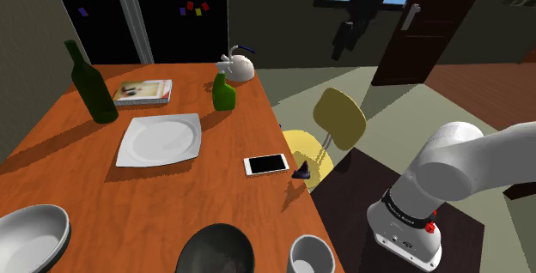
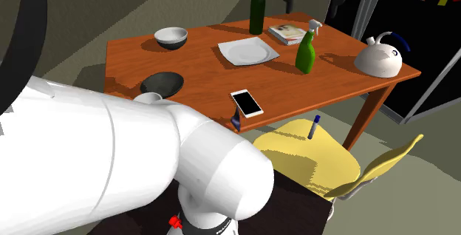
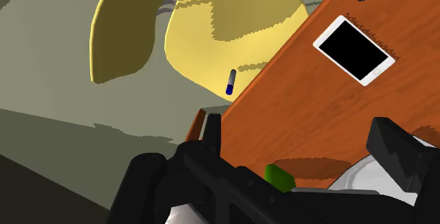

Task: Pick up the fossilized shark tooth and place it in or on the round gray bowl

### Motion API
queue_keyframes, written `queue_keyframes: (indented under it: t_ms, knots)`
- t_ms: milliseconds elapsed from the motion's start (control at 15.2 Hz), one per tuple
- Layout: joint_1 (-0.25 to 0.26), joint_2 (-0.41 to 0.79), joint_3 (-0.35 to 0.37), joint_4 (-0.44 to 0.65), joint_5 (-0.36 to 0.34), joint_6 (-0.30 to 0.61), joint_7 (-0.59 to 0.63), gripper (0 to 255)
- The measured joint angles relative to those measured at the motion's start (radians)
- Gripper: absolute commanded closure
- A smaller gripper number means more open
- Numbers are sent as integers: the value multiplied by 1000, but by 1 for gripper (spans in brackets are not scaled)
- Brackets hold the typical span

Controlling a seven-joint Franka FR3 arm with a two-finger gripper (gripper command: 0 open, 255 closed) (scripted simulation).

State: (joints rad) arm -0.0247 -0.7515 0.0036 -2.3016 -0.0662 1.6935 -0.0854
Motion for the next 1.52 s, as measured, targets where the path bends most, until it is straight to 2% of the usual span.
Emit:
queue_keyframes:
  t_ms: [198, 792, 1320, 1518]
  knots:
    - [5, -21, 24, -44, 0, 24, 22, 0]
    - [55, -147, 189, -355, 12, 204, 176, 0]
    - [125, -131, 387, -564, 53, 401, 361, 0]
    - [138, -81, 470, -620, 62, 490, 438, 0]
